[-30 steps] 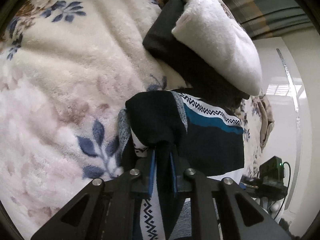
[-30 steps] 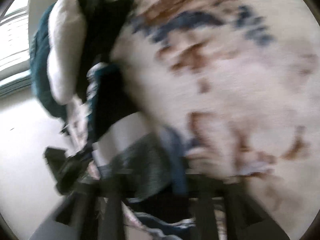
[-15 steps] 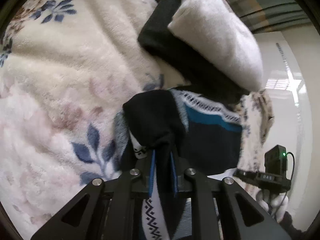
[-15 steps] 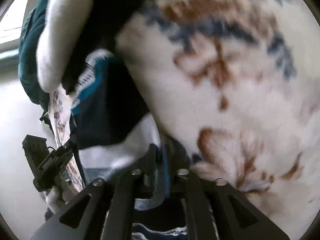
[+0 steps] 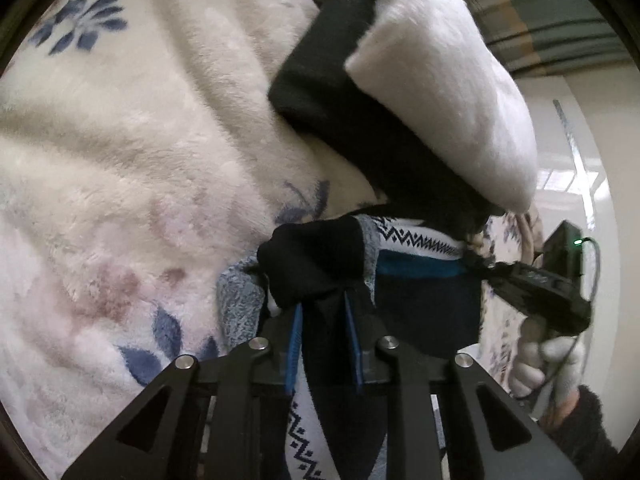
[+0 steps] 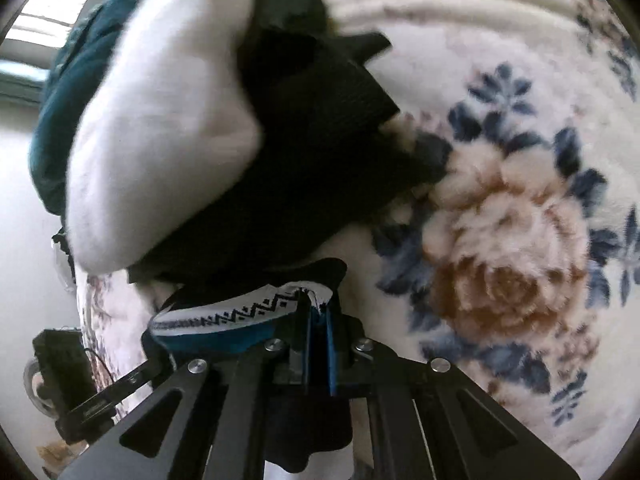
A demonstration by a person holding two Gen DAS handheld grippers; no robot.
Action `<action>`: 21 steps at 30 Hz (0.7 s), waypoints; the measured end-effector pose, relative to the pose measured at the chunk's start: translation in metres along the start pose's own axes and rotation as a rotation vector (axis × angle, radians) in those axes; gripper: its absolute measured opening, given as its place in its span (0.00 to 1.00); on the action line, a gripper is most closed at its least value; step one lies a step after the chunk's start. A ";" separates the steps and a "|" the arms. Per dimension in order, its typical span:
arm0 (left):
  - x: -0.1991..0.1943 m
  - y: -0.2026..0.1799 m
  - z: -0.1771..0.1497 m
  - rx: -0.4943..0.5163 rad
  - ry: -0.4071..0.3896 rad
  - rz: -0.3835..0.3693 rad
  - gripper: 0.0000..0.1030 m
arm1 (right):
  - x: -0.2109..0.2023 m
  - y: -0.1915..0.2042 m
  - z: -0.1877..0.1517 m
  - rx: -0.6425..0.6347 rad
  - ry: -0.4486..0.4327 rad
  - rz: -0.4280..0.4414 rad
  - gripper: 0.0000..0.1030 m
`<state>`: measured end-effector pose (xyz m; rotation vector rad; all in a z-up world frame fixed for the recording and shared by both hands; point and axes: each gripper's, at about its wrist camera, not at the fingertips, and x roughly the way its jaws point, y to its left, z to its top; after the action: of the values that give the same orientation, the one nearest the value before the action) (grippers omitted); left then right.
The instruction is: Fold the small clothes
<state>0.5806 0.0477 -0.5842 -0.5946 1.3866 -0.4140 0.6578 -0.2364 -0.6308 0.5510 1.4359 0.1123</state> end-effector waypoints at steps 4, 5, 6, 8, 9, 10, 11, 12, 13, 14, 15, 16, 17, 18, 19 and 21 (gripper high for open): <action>-0.010 0.001 0.000 -0.026 0.010 -0.003 0.19 | -0.013 -0.001 -0.011 -0.007 0.053 0.053 0.37; -0.016 0.000 -0.002 -0.021 0.005 0.002 0.23 | -0.023 -0.003 -0.018 -0.013 0.032 0.050 0.44; -0.023 -0.001 -0.006 -0.016 -0.002 0.000 0.27 | -0.036 -0.008 -0.028 -0.017 0.019 0.037 0.49; -0.040 -0.004 -0.019 0.004 -0.013 -0.002 0.52 | -0.056 -0.022 -0.058 -0.005 0.044 0.039 0.49; -0.050 -0.005 -0.030 0.022 -0.021 -0.009 0.55 | -0.064 -0.031 -0.075 0.009 0.066 0.054 0.49; -0.061 -0.004 -0.041 0.033 -0.028 -0.010 0.57 | -0.072 -0.041 -0.095 0.024 0.091 0.072 0.49; -0.071 -0.003 -0.056 0.038 -0.028 0.000 0.57 | -0.080 -0.052 -0.119 0.043 0.121 0.084 0.49; -0.080 -0.001 -0.072 0.041 -0.028 0.006 0.57 | -0.086 -0.062 -0.139 0.055 0.145 0.087 0.49; -0.091 0.004 -0.092 0.033 -0.024 0.011 0.58 | -0.092 -0.072 -0.163 0.070 0.167 0.084 0.49; -0.098 0.009 -0.107 0.021 -0.012 0.018 0.58 | -0.096 -0.082 -0.189 0.091 0.196 0.077 0.50; -0.104 0.013 -0.125 0.013 0.008 0.027 0.58 | -0.098 -0.090 -0.216 0.111 0.228 0.069 0.50; -0.109 0.017 -0.144 0.010 0.025 0.038 0.58 | -0.096 -0.092 -0.234 0.124 0.245 0.069 0.50; -0.114 0.019 -0.166 0.007 0.041 0.064 0.58 | -0.096 -0.098 -0.259 0.148 0.271 0.073 0.50; -0.116 0.022 -0.185 0.004 0.066 0.084 0.58 | -0.094 -0.104 -0.280 0.164 0.295 0.080 0.50; -0.117 0.027 -0.208 -0.005 0.101 0.093 0.58 | -0.091 -0.106 -0.300 0.177 0.320 0.087 0.50; -0.112 0.036 -0.246 -0.035 0.153 0.112 0.58 | -0.080 -0.108 -0.337 0.199 0.361 0.080 0.50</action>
<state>0.3192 0.1068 -0.5367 -0.5192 1.5687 -0.3515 0.2965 -0.2634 -0.6157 0.7809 1.7885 0.1382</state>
